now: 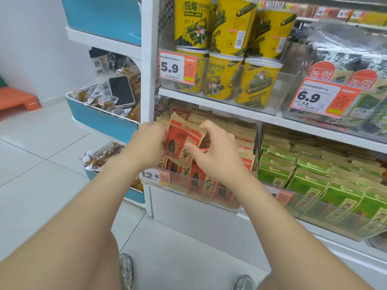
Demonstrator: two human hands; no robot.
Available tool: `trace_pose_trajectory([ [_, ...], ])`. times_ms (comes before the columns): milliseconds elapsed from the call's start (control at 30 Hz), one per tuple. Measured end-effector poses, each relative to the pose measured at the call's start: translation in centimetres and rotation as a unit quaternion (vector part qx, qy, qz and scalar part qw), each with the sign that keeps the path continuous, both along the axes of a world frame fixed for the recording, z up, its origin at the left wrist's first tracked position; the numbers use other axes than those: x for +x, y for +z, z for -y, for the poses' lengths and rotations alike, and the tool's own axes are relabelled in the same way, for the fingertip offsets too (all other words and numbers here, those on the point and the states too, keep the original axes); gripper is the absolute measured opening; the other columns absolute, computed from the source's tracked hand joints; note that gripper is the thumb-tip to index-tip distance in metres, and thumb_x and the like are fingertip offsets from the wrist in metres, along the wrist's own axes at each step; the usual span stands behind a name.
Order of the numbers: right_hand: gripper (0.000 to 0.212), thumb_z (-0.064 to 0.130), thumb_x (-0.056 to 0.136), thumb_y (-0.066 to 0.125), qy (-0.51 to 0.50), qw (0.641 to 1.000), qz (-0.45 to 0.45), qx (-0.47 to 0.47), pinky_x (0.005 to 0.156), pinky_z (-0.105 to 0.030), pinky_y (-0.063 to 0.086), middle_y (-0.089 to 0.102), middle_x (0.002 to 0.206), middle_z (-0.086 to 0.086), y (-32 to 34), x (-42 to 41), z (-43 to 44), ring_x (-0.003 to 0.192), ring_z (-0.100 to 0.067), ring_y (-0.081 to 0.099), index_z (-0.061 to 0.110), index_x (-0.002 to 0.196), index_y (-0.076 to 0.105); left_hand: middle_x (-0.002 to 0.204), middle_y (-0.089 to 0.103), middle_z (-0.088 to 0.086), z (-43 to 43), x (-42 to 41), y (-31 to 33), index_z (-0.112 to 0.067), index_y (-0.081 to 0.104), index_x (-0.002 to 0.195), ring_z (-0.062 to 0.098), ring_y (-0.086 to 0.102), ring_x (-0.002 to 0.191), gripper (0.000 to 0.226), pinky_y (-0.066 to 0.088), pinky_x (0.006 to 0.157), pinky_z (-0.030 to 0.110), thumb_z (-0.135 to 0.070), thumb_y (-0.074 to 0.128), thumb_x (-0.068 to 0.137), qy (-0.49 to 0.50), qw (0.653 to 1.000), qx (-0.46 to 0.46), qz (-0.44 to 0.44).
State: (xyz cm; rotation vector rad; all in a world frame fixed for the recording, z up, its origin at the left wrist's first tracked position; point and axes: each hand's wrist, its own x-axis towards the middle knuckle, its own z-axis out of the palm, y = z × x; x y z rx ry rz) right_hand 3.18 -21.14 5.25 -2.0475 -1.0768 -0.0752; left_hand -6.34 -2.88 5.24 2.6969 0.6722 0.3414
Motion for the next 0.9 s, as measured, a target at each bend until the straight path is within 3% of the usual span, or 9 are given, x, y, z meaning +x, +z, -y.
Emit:
trace_pose_trajectory([
  [33, 0.016, 0.040, 0.097, 0.075, -0.002, 0.999, 0.028, -0.017, 0.090, -0.018, 0.035, 0.072, 0.092, 0.014, -0.1, 0.1, -0.2, 0.095, -0.023, 0.065, 0.036, 0.101, 0.060, 0.104, 0.064, 0.015, -0.2, 0.2, -0.2, -0.024, 0.063, 0.092, 0.045, 0.056, 0.108, 0.030, 0.056, 0.094, 0.060, 0.003, 0.050, 0.093, 0.006, 1.000, -0.004, -0.013],
  [100, 0.019, 0.041, 0.097, 0.074, -0.004, 0.996, 0.078, -0.046, 0.096, -0.031, 0.037, 0.073, 0.098, 0.013, -0.2, 0.2, -0.6, 0.101, -0.018, 0.061, 0.030, 0.113, 0.069, 0.104, 0.058, 0.012, -0.1, 0.6, -0.1, -0.026, 0.055, 0.087, 0.043, 0.055, 0.106, 0.029, 0.057, 0.093, 0.059, 0.002, 0.051, 0.094, 0.001, 1.000, 0.005, -0.016],
  [167, 0.038, 0.039, 0.098, 0.073, -0.010, 0.991, 0.118, -0.061, 0.101, -0.041, 0.038, 0.069, 0.098, 0.012, -0.4, 0.0, -0.8, 0.103, -0.017, 0.055, 0.029, 0.133, 0.062, 0.113, 0.056, 0.010, -0.3, 0.8, 0.0, -0.020, 0.066, 0.099, 0.039, 0.053, 0.111, 0.021, 0.054, 0.096, 0.058, -0.001, 0.056, 0.098, -0.013, 0.999, 0.028, -0.020],
  [267, 0.052, 0.031, 0.098, 0.074, 0.010, 0.981, 0.169, -0.098, 0.099, -0.045, 0.033, 0.058, 0.091, 0.020, -0.7, 0.0, -1.1, 0.102, -0.021, 0.052, 0.034, 0.141, 0.046, 0.125, 0.050, 0.010, -0.7, 1.1, 0.0, -0.015, 0.070, 0.112, 0.038, 0.047, 0.115, 0.021, 0.050, 0.099, 0.060, -0.006, 0.056, 0.100, -0.023, 0.998, 0.045, -0.037],
  [400, 0.050, 0.035, 0.104, 0.062, 0.019, 0.953, 0.228, -0.200, 0.102, -0.048, 0.026, 0.070, 0.099, 0.007, -1.3, 0.3, -1.6, 0.116, -0.028, 0.047, 0.037, 0.150, 0.045, 0.130, 0.049, 0.008, -0.7, 1.2, -0.1, -0.027, 0.071, 0.133, 0.037, 0.046, 0.123, 0.044, 0.049, 0.104, 0.059, -0.003, 0.055, 0.099, -0.024, 0.998, 0.055, -0.037],
  [533, 0.031, 0.026, 0.108, 0.047, 0.040, 0.933, 0.241, -0.265, 0.110, -0.055, 0.024, 0.065, 0.093, 0.006, -1.4, 0.3, -1.9, 0.118, -0.032, 0.045, 0.031, 0.136, 0.058, 0.135, 0.053, 0.004, -0.1, 1.4, 0.3, -0.030, 0.067, 0.140, 0.032, 0.043, 0.129, 0.057, 0.043, 0.108, 0.053, 0.002, 0.057, 0.094, -0.032, 0.996, 0.081, -0.012],
  [633, 0.040, 0.017, 0.098, 0.047, 0.054, 0.933, 0.224, -0.277, 0.111, -0.056, 0.027, 0.058, 0.097, 0.006, -1.1, 0.5, -1.5, 0.117, -0.030, 0.043, 0.032, 0.132, 0.062, 0.138, 0.064, 0.003, 0.5, 1.5, 0.3, -0.024, 0.072, 0.135, 0.029, 0.049, 0.133, 0.054, 0.042, 0.114, 0.055, 0.003, 0.054, 0.092, -0.076, 0.995, 0.048, 0.048],
  [767, 0.055, 0.019, 0.086, 0.062, 0.010, 0.944, 0.217, -0.250, 0.102, -0.051, 0.041, 0.050, 0.125, -0.002, -0.7, 1.1, 0.1, 0.118, -0.029, 0.046, 0.029, 0.139, 0.050, 0.133, 0.073, -0.005, 0.7, 1.9, 0.1, -0.025, 0.073, 0.135, 0.020, 0.063, 0.125, 0.033, 0.051, 0.109, 0.043, -0.020, 0.054, 0.107, -0.090, 0.990, -0.004, 0.112],
  [900, 0.042, 0.034, 0.099, 0.073, -0.033, 0.957, 0.169, -0.232, 0.083, -0.042, 0.050, 0.048, 0.121, -0.002, -0.6, 2.3, 2.0, 0.111, -0.028, 0.053, 0.024, 0.129, 0.045, 0.131, 0.074, -0.006, 1.5, 2.1, -0.3, -0.033, 0.067, 0.137, 0.026, 0.068, 0.121, 0.037, 0.058, 0.098, 0.050, -0.047, 0.048, 0.108, -0.068, 0.994, 0.036, 0.084],
])
